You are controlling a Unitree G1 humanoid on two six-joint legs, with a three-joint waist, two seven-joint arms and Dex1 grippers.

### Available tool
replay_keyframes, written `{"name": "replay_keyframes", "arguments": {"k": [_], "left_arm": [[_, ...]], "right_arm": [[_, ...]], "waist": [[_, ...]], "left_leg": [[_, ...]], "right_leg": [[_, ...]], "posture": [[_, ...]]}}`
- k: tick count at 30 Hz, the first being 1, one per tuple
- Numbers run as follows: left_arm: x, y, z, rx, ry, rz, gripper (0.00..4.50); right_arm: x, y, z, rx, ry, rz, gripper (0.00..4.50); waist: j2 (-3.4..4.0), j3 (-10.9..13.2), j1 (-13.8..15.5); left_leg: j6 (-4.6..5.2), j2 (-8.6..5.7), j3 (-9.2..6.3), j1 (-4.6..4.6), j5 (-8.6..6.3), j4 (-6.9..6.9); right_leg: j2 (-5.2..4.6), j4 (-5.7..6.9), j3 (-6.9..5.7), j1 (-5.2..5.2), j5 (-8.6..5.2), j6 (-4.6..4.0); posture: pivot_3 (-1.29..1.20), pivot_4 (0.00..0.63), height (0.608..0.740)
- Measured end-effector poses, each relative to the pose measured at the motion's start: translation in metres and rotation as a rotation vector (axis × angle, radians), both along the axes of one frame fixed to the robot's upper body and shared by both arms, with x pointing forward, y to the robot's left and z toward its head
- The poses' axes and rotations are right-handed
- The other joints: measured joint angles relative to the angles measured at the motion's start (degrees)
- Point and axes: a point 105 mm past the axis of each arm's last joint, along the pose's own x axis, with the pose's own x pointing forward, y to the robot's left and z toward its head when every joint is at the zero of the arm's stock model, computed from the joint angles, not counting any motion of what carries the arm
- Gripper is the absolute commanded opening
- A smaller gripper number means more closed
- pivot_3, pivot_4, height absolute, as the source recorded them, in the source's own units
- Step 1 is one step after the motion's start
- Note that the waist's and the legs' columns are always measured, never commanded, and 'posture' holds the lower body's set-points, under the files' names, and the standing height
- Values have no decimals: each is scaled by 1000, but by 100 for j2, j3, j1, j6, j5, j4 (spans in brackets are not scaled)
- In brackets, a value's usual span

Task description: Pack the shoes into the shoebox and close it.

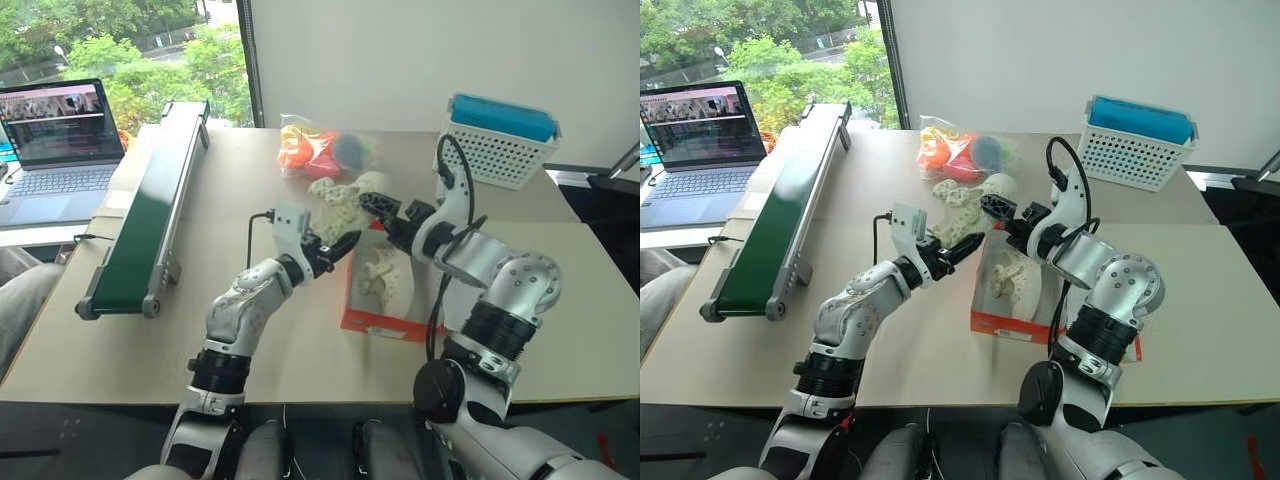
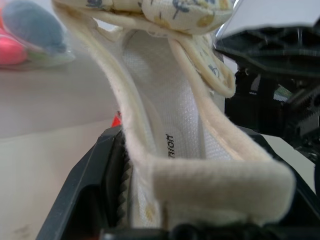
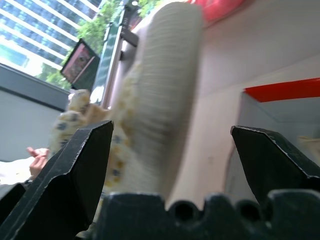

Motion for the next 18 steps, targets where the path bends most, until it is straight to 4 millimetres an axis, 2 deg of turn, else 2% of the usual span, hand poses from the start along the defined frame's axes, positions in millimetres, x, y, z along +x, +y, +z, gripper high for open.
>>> {"name": "replay_keyframes", "arguments": {"k": [7, 11, 18], "left_arm": [[2, 5, 0, 14, -5, 10, 2756], [1, 4, 0, 12, -4, 8, 2738], [0, 1, -1, 9, 2, 2, 2738]], "right_arm": [[-3, -8, -1, 0, 19, -26, 4500], [-3, -8, -4, -7, 30, -32, 3440], [-3, -5, -5, -13, 30, -26, 1013]], "waist": [[2, 1, -12], [2, 1, -11], [2, 1, -9]], "left_leg": [[0, 1, 0, 2, 0, 0], [0, 1, 0, 1, 0, 0], [0, 1, 0, 1, 0, 0]], "right_leg": [[2, -6, 1, -1, 0, 0], [1, -6, 1, -1, 0, 0], [1, -18, 1, -2, -1, 0]], "posture": [[0, 150, 705], [0, 150, 705], [0, 150, 705]]}}
